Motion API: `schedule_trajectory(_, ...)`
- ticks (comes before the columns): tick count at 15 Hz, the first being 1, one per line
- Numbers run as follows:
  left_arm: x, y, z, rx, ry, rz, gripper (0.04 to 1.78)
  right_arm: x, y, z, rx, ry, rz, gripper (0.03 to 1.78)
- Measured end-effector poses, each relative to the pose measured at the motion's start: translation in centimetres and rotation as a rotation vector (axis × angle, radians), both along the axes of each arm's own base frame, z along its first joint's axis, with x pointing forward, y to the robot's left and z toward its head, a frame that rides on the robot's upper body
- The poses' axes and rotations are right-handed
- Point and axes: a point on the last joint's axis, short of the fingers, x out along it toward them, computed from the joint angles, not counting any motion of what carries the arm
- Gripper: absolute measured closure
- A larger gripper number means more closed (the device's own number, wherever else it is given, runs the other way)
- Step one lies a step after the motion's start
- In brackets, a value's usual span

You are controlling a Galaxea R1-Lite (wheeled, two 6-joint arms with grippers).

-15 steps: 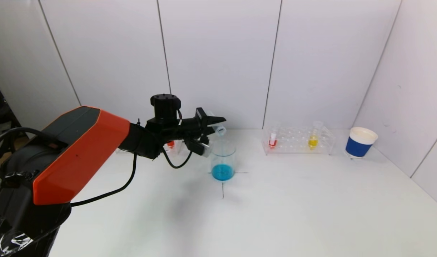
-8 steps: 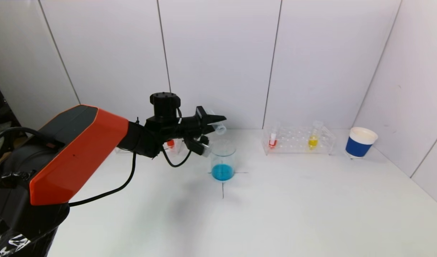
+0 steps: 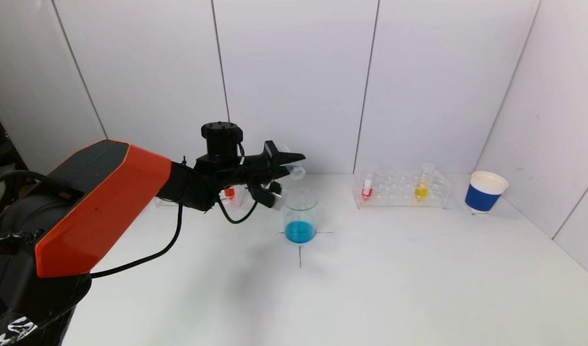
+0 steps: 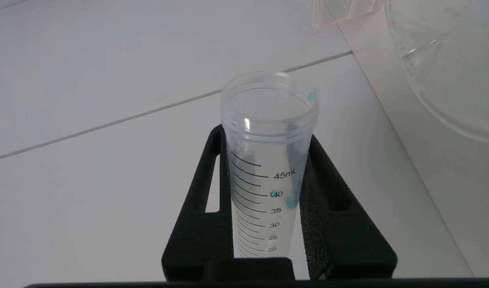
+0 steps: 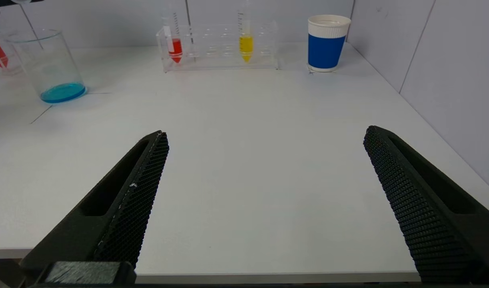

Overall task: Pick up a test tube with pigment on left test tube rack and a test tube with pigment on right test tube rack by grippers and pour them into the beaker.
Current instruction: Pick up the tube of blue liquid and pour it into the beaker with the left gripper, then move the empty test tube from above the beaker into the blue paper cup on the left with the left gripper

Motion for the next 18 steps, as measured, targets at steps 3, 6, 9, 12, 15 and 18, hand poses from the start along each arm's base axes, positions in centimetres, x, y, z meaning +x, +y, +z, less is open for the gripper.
schedule_trajectory(3,0.0,-0.1,0.1,-0.003,-0.002,0.008,1.33,0.0,0.0,0.0,0.000,0.000,0.000,0.04)
schedule_trajectory(6,0.2,0.1,0.7,-0.037,0.015,0.038,1.33,0.0,0.0,0.0,0.000,0.000,0.000,0.04)
schedule_trajectory(9,0.5,0.3,2.2,-0.160,0.070,0.112,1.33,0.0,0.0,0.0,0.000,0.000,0.000,0.04)
schedule_trajectory(12,0.5,0.7,5.2,-0.386,0.108,0.264,1.33,0.0,0.0,0.0,0.000,0.000,0.000,0.04)
schedule_trajectory(15,-0.3,1.5,8.8,-0.642,0.212,0.421,1.33,0.0,0.0,0.0,0.000,0.000,0.000,0.04)
schedule_trajectory(18,-1.3,2.8,13.0,-0.946,0.216,0.573,1.33,0.0,0.0,0.0,0.000,0.000,0.000,0.04)
